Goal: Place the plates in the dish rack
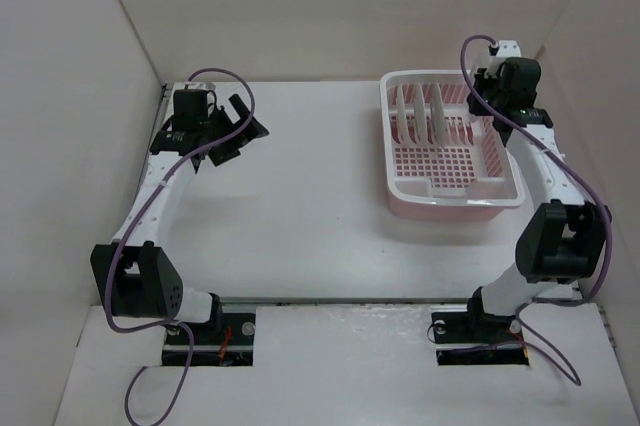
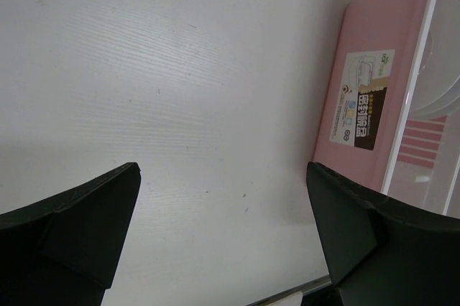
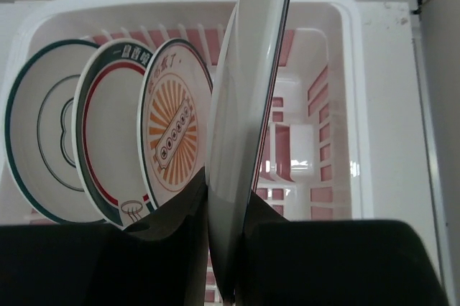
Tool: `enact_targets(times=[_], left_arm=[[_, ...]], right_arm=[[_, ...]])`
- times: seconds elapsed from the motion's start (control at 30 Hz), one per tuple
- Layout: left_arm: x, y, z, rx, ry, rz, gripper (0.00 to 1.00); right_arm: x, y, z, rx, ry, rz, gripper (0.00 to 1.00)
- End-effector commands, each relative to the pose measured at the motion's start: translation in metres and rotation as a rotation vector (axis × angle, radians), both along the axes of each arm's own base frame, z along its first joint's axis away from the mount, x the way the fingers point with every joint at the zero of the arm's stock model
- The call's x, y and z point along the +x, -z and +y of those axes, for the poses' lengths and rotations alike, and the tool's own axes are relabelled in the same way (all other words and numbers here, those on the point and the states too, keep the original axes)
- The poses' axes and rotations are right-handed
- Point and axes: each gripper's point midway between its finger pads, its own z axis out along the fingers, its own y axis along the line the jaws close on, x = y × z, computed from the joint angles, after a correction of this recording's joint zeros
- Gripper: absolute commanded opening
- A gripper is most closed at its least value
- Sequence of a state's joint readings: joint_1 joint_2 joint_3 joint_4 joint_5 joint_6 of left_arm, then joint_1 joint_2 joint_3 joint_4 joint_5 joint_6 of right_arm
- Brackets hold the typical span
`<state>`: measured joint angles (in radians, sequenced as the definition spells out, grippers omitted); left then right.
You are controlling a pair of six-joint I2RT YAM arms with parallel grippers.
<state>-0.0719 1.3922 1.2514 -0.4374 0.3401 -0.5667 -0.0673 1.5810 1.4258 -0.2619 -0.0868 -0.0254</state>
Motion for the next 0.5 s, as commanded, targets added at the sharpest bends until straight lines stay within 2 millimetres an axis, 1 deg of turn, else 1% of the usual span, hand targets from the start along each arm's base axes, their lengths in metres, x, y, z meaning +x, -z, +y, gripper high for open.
enact_targets(times=[0.0, 0.03, 0.13, 0.17, 0.2, 0.23, 0.27, 0.3, 0.33, 0.37, 0.4, 0.43, 0.47], left_arm=[[0.005, -0.007, 0.0, 0.021, 0.021, -0.051, 1.0], [0.005, -0.007, 0.0, 0.021, 0.021, -0.051, 1.0], [0.008, -0.009, 0.0, 0.028, 0.027, -0.057, 1.0], [0.01, -0.013, 0.0, 0.027, 0.026, -0.068, 1.0], [0.011, -0.01, 0.0, 0.027, 0.027, -0.059, 1.0], [0.012, -0.014, -0.001, 0.021, 0.033, -0.068, 1.0], [0.012, -0.014, -0.001, 0.021, 0.033, -0.068, 1.0], [0.011, -0.009, -0.001, 0.029, 0.039, -0.051, 1.0], [0.013, -0.013, -0.001, 0.028, 0.039, -0.062, 1.0], [0.013, -0.013, -0.001, 0.028, 0.039, -0.062, 1.0], [0.014, -0.01, -0.001, 0.029, 0.039, -0.053, 1.0], [0.014, -0.01, -0.001, 0.029, 0.039, -0.053, 1.0], [0.015, -0.013, -0.001, 0.028, 0.039, -0.062, 1.0]], right_arm=[[0.016, -0.023, 0.009, 0.022, -0.051, -0.079, 0.0], [0.018, -0.008, 0.009, 0.018, -0.054, -0.04, 0.0], [0.023, 0.009, 0.008, 0.021, -0.053, -0.006, 0.0], [0.023, 0.009, 0.008, 0.021, -0.053, -0.006, 0.0], [0.025, 0.016, 0.008, 0.022, -0.053, 0.007, 0.0], [0.025, 0.024, 0.008, 0.024, -0.053, 0.03, 0.0], [0.026, 0.029, 0.008, 0.025, -0.053, 0.04, 0.0], [0.024, 0.031, 0.011, 0.032, -0.065, 0.05, 0.0], [0.027, 0.033, 0.01, 0.032, -0.065, 0.054, 0.0], [0.029, 0.042, 0.01, 0.034, -0.065, 0.071, 0.0], [0.028, 0.043, 0.012, 0.039, -0.073, 0.08, 0.0], [0.031, 0.046, 0.012, 0.04, -0.073, 0.085, 0.0], [0.032, 0.048, 0.009, 0.046, -0.073, 0.092, 0.0]])
